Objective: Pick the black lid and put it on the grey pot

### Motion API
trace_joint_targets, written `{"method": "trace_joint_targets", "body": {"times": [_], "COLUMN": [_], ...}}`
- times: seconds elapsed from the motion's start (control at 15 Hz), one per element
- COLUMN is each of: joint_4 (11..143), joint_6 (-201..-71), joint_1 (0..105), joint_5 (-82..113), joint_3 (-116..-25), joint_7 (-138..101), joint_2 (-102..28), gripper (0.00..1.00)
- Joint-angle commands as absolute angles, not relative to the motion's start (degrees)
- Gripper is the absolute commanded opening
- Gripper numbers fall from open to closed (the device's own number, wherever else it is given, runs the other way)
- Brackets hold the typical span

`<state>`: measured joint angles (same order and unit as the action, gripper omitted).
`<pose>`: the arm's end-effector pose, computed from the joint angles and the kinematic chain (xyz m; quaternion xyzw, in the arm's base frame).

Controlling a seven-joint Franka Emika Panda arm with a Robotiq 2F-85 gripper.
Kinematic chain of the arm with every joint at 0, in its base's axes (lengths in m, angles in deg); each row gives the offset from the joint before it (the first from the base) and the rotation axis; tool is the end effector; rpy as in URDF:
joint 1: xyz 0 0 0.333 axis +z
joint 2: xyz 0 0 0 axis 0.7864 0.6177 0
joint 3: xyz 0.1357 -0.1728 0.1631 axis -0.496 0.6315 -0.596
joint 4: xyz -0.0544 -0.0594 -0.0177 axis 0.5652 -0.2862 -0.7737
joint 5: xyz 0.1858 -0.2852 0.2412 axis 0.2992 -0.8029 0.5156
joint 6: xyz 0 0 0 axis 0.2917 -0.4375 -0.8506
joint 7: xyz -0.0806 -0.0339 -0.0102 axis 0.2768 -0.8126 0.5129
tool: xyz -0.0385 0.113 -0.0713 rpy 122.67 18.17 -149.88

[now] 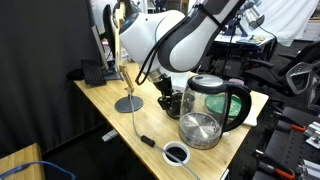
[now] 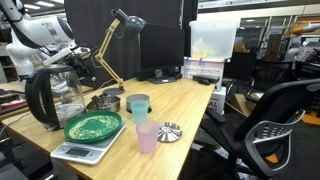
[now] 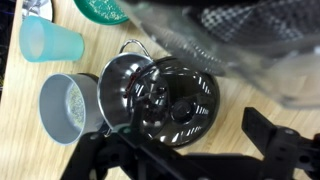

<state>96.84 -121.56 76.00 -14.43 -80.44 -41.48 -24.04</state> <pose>0.5059 0.2503 0.1053 0.9446 0.2021 -0.0625 0.2508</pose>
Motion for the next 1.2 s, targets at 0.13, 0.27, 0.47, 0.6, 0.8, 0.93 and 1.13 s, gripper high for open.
{"method": "trace_joint_targets", "body": {"times": [0.13, 0.27, 0.47, 0.6, 0.8, 0.93, 1.13], "joint_4": [93.03, 92.09, 93.11, 92.36, 92.12, 91.93, 91.31], "joint_6": [-117.12, -117.03, -119.11, -118.98, -118.61, -118.59, -118.81], "joint_1": [77.45, 77.51, 77.46, 77.56, 77.54, 77.35, 77.99], "joint_5": [-16.85, -16.44, -15.65, -15.62, -15.63, -14.87, -15.17], "joint_3": [-79.52, -79.74, -79.78, -79.73, -79.75, -79.96, -79.49], "joint_7": [-40.96, -40.11, -41.09, -40.94, -40.8, -40.86, -42.28], "joint_2": [-20.53, -19.02, -18.93, -18.29, -18.29, -17.86, -16.27], "gripper": [1.0, 1.0, 1.0, 1.0, 1.0, 1.0, 1.0]}}
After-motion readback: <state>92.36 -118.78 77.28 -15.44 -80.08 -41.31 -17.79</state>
